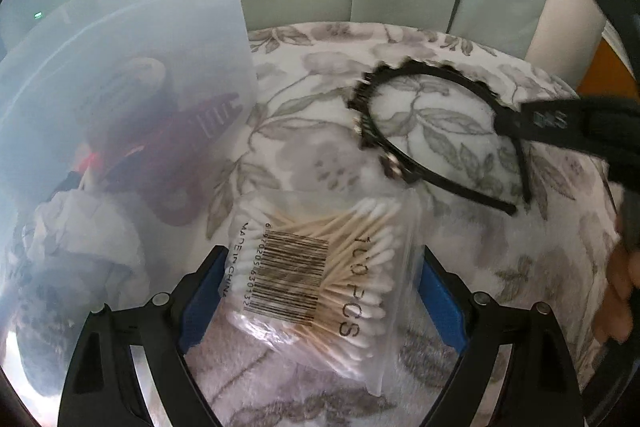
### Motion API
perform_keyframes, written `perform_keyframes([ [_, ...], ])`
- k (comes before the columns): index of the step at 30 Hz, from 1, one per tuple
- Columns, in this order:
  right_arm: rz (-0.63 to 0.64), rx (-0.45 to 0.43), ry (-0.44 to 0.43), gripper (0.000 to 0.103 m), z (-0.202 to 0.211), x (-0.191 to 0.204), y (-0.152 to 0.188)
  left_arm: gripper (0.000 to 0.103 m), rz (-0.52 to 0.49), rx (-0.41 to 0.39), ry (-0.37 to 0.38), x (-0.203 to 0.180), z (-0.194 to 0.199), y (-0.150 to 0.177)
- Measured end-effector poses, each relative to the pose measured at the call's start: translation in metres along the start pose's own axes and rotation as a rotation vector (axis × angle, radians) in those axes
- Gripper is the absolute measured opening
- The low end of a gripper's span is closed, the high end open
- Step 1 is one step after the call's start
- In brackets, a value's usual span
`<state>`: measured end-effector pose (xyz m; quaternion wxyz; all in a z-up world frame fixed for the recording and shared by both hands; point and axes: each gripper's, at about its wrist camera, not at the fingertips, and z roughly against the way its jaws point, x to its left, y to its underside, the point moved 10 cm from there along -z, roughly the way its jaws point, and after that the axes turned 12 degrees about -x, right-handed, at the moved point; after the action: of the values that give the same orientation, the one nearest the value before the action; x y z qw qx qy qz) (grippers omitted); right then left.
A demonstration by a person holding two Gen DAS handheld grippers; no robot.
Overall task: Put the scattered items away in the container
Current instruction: 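Grasp the cotton swab pack with the left gripper while the right grasps the headband, then lift and carry the swab pack and headband over the clear box with both grippers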
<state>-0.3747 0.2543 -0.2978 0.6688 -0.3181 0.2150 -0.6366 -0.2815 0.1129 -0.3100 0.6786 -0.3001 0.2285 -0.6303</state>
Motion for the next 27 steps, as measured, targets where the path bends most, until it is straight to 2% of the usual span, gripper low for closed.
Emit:
perform_keyframes([
  [4,-0.07,-0.014,0.025,0.018,0.021,-0.022,0.008,0.09,0.003,0.0,0.007,-0.001,-0.006,0.0],
  [8,-0.123,-0.035,0.035,0.018,0.041,-0.03,0.011,0.08,0.009,-0.004,0.009,0.0,0.0,0.001],
  [14,-0.164,-0.043,0.032,0.018,0.07,-0.034,0.02,0.07,-0.007,-0.006,0.009,-0.003,0.005,0.001],
  [22,-0.171,-0.064,0.036,0.017,0.1,-0.028,0.022,0.07,0.018,0.039,0.034,0.002,0.023,0.009],
  [27,-0.169,-0.091,0.042,0.016,0.126,-0.027,0.017,0.07,0.008,0.032,0.062,-0.001,0.041,0.008],
])
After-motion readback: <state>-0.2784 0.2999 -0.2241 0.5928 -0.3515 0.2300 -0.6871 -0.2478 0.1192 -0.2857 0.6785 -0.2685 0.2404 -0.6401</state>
